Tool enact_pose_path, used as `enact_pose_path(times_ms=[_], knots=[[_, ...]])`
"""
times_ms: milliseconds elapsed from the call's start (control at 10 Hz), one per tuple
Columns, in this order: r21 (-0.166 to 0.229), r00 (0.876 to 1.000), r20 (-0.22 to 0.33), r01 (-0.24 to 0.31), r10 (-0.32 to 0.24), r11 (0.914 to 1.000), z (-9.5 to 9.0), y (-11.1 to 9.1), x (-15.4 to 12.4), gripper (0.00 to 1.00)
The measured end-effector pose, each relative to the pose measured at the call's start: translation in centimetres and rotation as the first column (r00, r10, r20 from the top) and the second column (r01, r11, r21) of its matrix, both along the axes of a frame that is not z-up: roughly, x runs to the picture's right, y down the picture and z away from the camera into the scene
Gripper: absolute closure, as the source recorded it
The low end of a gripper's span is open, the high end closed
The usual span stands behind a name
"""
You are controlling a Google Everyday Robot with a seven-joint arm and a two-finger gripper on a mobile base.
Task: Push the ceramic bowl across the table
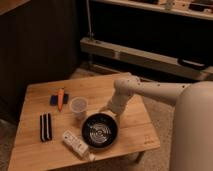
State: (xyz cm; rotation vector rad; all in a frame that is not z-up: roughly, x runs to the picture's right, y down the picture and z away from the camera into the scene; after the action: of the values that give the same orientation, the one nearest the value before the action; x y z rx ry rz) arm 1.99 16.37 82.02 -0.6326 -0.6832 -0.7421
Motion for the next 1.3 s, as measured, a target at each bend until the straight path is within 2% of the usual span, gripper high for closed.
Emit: enact_pose_path(times_ms=[600,800,1300], knots=[[0.005,0.995,0.088,0.043,-0.043,0.9991,0.2,-0.8,-3.4,0.20],[0.010,0.988,0.133,0.075,-0.075,0.9972,0.2,-1.1,-5.5,0.20],[0.002,0.974,0.197,0.114,-0.112,0.9935,-0.1,-0.9,-7.6,0.20]])
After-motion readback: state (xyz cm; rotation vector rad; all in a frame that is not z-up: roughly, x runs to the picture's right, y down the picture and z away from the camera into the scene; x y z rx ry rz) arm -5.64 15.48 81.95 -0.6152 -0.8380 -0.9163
